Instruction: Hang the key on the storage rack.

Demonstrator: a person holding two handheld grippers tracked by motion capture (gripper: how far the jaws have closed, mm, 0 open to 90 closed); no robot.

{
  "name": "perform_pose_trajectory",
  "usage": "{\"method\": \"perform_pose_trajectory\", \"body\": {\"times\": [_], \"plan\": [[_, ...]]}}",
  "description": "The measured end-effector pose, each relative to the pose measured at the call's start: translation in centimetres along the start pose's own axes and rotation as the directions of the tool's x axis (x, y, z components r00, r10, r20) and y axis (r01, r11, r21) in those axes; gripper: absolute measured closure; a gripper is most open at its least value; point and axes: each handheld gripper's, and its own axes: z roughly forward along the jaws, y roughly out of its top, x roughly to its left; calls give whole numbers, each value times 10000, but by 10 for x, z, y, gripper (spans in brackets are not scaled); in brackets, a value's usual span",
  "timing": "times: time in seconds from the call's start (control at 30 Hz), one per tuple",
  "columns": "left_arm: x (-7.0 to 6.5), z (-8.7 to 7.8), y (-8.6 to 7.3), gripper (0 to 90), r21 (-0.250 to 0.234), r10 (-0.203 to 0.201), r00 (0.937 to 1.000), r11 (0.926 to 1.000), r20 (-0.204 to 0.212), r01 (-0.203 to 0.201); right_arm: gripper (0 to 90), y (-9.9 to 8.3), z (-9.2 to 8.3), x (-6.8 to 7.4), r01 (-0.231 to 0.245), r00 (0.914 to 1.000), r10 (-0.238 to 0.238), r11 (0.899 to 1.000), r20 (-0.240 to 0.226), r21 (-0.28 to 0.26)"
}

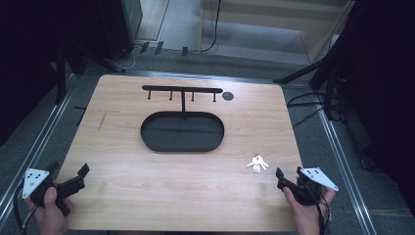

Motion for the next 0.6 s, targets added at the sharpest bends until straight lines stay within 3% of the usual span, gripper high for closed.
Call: {"method": "perform_pose_trajectory", "body": {"times": [0.03, 0.13, 0.17, 0.2, 0.23, 0.27, 0.3, 0.33, 0.4, 0.43, 0.47, 0.5, 0.53, 0.57, 0.6], "plan": [[0, 0, 0, 0, 22, 26, 10000, 10000, 25, -26, 248, 12, 1, 6, 91, 9999, -89, 9992, -58, 393], [0, 1, 0, 0, 45, 42, 10000, 10000, 29, -42, 248, 24, 2, 13, 407, 9990, -393, 9964, -202, 749], [0, 1, 0, 0, 64, 0, 10000, 10000, 40, 0, 250, 35, 6, 21, 821, 9965, -795, 9881, -253, 1302], [0, 1, 0, 0, 64, 0, 10000, 10000, 40, 0, 250, 35, 6, 21, 821, 9965, -795, 9881, -253, 1302], [1, 0, 0, 0, 65, -56, 9999, 10000, 85, 55, 250, 44, 12, 29, 1259, 9919, -1199, 9735, -427, 1907], [1, 0, 0, 0, 65, -56, 9999, 10000, 85, 55, 250, 44, 12, 29, 1259, 9919, -1199, 9735, -427, 1907], [2, 0, 0, 0, 48, -108, 9999, 9999, 129, 107, 248, 51, 19, 36, 1478, 9888, -1361, 9498, -614, 2757], [2, 0, 0, 0, 48, -108, 9999, 9999, 129, 107, 248, 51, 19, 36, 1478, 9888, -1361, 9498, -614, 2757], [2, 0, 0, 0, 66, -152, 9997, 9999, 170, 151, 246, 55, 26, 42, 1597, 9871, -1464, 9269, -645, 3397], [2, 0, 0, 0, 72, -157, 9997, 9999, 182, 156, 238, 59, 34, 47, 1535, 9881, -1403, 9024, -622, 4027], [2, 0, 0, 0, 72, -157, 9997, 9999, 182, 156, 238, 59, 34, 47, 1535, 9881, -1403, 9024, -622, 4027], [2, 0, 0, 0, 81, -165, 9997, 9998, 195, 163, 233, 63, 42, 51, 1523, 9883, -1395, 8761, -619, 4574], [2, 0, 0, 0, 70, -166, 9997, 9998, 192, 164, 227, 66, 46, 53, 1498, 9886, -1373, 8636, -614, 4814], [2, 0, 0, 0, 61, -168, 9997, 9998, 185, 167, 214, 68, 50, 55, 1498, 9885, -1395, 8533, -582, 4995], [2, 0, 0, 0, 61, -168, 9997, 9998, 185, 167, 214, 68, 50, 55, 1498, 9885, -1395, 8533, -582, 4995]]}}
